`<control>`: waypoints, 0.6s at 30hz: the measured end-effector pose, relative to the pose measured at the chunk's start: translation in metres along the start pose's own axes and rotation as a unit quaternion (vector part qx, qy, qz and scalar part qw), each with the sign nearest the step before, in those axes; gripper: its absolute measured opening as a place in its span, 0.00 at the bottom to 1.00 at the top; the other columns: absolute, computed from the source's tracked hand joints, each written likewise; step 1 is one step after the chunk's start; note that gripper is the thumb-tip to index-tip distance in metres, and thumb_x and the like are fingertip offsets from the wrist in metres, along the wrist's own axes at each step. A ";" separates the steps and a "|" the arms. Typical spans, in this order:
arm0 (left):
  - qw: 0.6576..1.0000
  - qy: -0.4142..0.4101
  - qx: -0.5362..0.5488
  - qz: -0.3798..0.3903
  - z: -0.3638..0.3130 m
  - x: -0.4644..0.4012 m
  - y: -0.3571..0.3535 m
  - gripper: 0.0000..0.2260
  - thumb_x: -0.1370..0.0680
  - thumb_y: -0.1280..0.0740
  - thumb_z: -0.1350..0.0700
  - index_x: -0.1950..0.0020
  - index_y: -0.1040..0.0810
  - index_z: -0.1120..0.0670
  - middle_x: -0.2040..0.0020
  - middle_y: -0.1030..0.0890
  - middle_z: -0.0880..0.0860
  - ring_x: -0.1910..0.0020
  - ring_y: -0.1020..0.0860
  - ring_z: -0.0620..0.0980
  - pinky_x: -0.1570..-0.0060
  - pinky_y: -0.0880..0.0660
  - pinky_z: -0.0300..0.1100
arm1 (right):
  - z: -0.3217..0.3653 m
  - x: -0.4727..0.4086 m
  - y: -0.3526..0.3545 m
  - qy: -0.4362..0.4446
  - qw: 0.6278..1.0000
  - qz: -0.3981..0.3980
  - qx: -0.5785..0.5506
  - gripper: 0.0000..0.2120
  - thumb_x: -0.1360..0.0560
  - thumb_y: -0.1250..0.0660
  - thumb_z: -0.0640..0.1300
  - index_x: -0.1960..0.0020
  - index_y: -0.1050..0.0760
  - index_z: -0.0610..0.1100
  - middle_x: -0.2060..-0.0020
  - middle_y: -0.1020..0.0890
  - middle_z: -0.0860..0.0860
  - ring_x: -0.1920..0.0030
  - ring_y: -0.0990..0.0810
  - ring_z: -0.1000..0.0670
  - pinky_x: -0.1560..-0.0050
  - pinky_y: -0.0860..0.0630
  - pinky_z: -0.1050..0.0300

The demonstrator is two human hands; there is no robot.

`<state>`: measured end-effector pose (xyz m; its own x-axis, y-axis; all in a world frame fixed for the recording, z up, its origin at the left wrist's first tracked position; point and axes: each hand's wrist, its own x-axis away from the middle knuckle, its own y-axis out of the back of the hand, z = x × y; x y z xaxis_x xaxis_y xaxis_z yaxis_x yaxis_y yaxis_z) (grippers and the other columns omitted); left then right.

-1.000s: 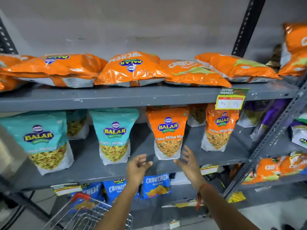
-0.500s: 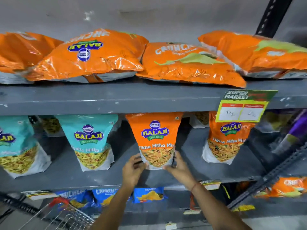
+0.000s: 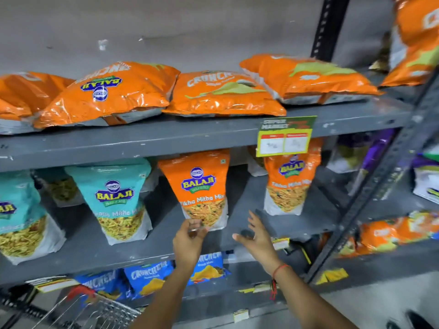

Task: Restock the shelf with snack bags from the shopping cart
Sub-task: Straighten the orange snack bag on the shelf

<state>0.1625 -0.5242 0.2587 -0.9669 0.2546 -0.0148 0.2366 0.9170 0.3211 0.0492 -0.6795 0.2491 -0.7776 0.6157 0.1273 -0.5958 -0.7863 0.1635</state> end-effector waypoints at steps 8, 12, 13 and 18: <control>0.990 -0.054 0.039 0.127 -0.057 0.034 -0.079 0.14 0.32 0.25 0.55 0.48 0.22 0.52 0.56 0.20 0.50 0.58 0.21 0.44 0.59 0.25 0.32 | 0.013 0.040 0.098 0.015 0.994 -0.105 -0.001 0.34 0.28 0.29 0.39 0.26 0.40 0.46 0.28 0.34 0.45 0.28 0.34 0.45 0.41 0.29 0.53; 0.983 0.010 0.100 0.156 -0.063 0.033 -0.129 0.17 0.32 0.25 0.61 0.45 0.24 0.54 0.55 0.21 0.51 0.56 0.21 0.48 0.63 0.25 0.26 | 0.004 0.011 0.148 -0.019 0.991 -0.128 0.011 0.34 0.26 0.31 0.41 0.25 0.43 0.46 0.27 0.34 0.43 0.28 0.34 0.42 0.38 0.29 0.49; 0.981 0.022 0.106 0.160 -0.061 0.030 -0.143 0.19 0.32 0.25 0.62 0.43 0.24 0.55 0.52 0.22 0.52 0.53 0.21 0.50 0.62 0.25 0.26 | -0.001 0.000 0.158 -0.035 0.992 -0.118 0.011 0.35 0.26 0.31 0.41 0.25 0.45 0.46 0.27 0.35 0.43 0.28 0.35 0.41 0.35 0.30 0.46; 0.978 0.074 0.125 0.150 -0.055 0.011 -0.202 0.32 0.32 0.26 0.63 0.31 0.33 0.56 0.40 0.26 0.55 0.42 0.26 0.53 0.44 0.27 0.46 | -0.027 -0.055 0.190 -0.099 0.994 -0.040 0.033 0.41 0.28 0.28 0.45 0.23 0.50 0.49 0.24 0.41 0.47 0.25 0.40 0.44 0.29 0.35 0.43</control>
<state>0.0985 -0.7233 0.2460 -0.8495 0.4933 0.1873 0.5094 0.8592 0.0473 -0.0268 -0.8637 0.2468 -0.6694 0.6796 0.3002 -0.6350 -0.7331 0.2436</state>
